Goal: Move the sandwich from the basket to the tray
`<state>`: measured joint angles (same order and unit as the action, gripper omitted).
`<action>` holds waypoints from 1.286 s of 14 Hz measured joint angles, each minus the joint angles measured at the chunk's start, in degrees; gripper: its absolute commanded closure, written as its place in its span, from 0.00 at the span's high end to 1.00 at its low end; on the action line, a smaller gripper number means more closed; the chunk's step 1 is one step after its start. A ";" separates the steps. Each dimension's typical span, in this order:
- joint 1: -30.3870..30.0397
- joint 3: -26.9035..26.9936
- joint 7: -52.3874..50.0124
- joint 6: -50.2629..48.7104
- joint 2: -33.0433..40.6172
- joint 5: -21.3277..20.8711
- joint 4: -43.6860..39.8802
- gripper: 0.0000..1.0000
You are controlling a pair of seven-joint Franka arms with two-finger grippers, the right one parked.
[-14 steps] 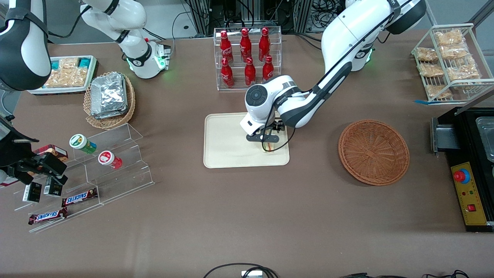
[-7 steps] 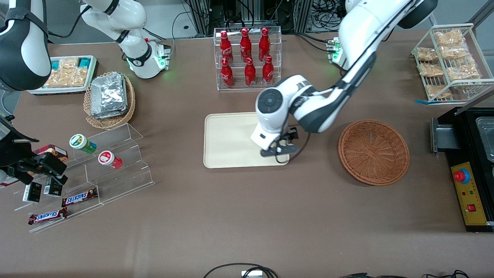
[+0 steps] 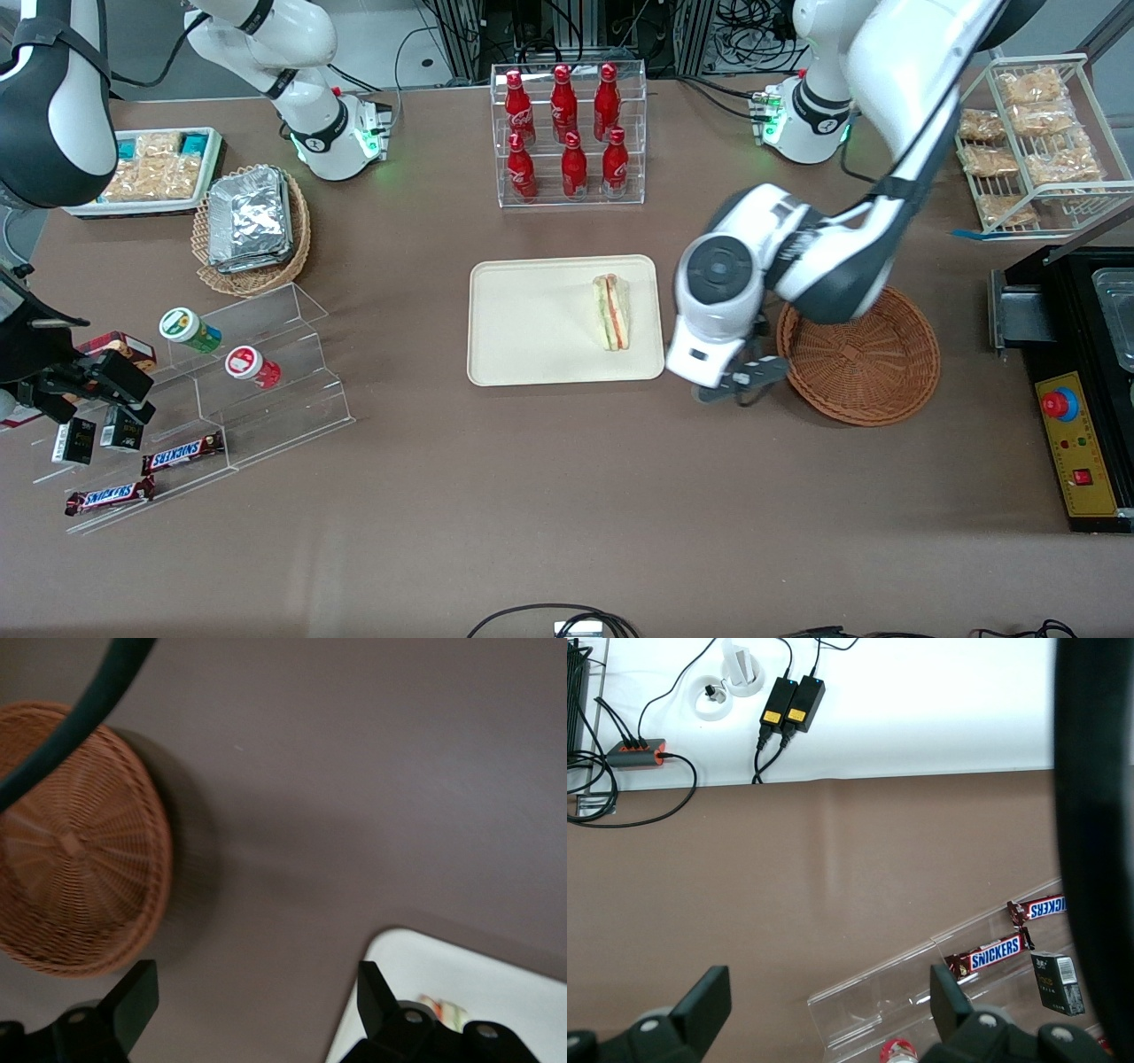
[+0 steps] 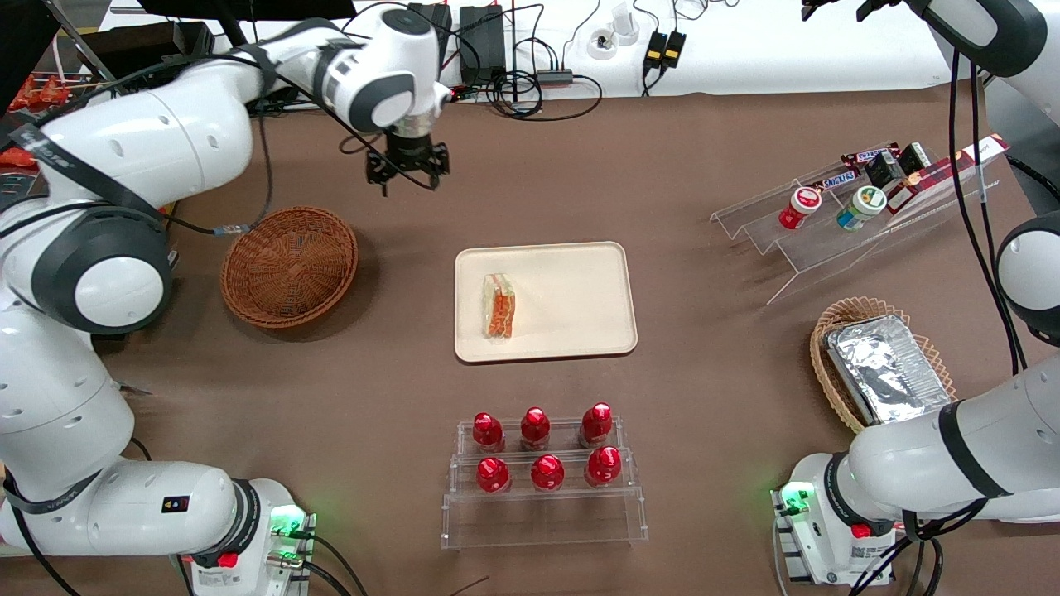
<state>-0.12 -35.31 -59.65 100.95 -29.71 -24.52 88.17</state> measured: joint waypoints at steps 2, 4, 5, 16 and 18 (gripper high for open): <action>-3.02 -0.04 1.32 -2.08 1.83 0.06 -0.03 0.99; -5.55 -0.07 4.82 -3.72 3.89 1.83 -0.06 0.99; -6.81 -0.08 7.32 -4.69 4.97 2.86 -0.06 0.99; -11.90 16.97 49.30 -18.20 23.05 19.30 0.05 0.99; -11.61 20.25 57.02 -20.82 25.78 20.02 0.10 0.99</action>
<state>-11.73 -15.06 -2.63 80.13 -3.93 -4.50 88.28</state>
